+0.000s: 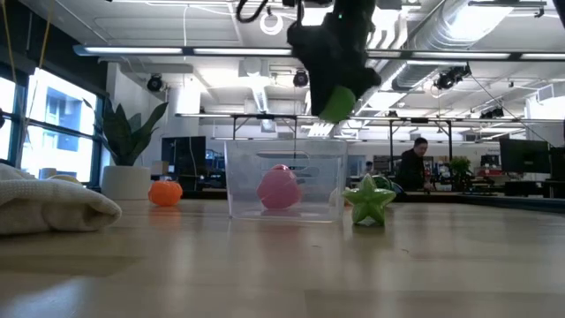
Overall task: Pick and placing Produce into tupperware
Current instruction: Put the melon into the transparent bin
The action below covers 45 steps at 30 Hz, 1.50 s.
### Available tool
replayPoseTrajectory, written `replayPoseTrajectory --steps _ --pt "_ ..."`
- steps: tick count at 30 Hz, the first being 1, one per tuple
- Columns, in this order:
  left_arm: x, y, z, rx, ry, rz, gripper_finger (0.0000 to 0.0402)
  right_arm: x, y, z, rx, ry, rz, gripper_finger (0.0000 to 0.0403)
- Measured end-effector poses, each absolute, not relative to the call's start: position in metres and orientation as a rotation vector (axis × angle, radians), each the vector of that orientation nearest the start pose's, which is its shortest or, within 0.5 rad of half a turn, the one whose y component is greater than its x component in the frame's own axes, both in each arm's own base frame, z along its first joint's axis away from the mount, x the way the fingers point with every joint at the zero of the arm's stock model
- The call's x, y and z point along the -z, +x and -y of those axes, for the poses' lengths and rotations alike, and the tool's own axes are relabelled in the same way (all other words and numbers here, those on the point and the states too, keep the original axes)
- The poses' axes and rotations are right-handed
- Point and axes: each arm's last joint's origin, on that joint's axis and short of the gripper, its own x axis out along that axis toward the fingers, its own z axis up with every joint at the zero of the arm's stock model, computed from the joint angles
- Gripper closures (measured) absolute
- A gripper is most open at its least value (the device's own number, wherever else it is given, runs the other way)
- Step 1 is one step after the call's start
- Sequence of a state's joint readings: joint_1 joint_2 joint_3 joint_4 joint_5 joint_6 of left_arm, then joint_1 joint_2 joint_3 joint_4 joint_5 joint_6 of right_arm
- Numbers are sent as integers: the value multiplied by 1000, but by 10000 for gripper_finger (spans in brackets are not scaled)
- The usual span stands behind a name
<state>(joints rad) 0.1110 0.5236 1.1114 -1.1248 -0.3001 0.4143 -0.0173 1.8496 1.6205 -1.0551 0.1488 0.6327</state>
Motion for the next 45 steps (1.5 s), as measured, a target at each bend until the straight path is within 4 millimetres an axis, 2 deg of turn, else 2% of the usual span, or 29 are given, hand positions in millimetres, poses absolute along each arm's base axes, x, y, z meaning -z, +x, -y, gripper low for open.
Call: replayPoseTrajectory --steps 7,13,24,33,45 --pt "-372 43 -13 -284 450 -615 289 -235 370 10 357 355 -1247 165" --pt "-372 43 -13 -285 450 -615 289 -224 375 9 274 321 -1194 165" --pt "-373 43 -13 -284 450 -614 289 -200 386 37 297 376 -1204 165" --pt "-373 43 -13 -285 449 -614 289 -200 385 66 342 433 -1170 165" --pt "-373 43 -13 -284 450 -614 289 -178 393 72 343 448 -1188 165"
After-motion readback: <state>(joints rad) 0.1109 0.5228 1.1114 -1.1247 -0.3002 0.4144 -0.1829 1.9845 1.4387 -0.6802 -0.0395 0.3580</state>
